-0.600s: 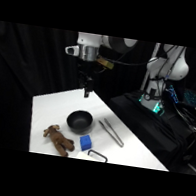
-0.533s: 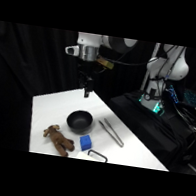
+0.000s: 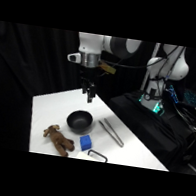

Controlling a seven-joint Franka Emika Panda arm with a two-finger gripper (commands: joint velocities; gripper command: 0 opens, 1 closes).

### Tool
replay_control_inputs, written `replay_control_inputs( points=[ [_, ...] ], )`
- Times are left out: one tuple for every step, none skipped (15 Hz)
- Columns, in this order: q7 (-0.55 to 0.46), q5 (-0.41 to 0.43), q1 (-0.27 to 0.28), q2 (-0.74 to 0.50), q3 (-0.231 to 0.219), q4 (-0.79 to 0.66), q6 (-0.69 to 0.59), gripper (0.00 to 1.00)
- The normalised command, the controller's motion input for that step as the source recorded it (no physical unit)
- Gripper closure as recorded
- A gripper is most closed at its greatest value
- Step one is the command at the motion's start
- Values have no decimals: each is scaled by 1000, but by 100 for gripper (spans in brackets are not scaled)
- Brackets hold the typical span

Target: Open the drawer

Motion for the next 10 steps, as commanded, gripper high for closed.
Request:
replay_control_inputs(
  points=[
    [267,-16,84,26,75,-18,-3,0],
    [347,-13,79,73,61,20,61,0],
    [320,63,67,114,56,58,81,0],
    [333,39,68,144,49,70,158,0],
    [325,51,69,176,45,88,219,0],
    [311,59,64,189,35,103,245,0],
    [314,77,60,207,25,123,256,0],
    [290,92,58,217,20,132,268,0],
    [260,107,58,208,16,133,248,0],
    [246,74,72,208,13,131,241,0]
  ],
)
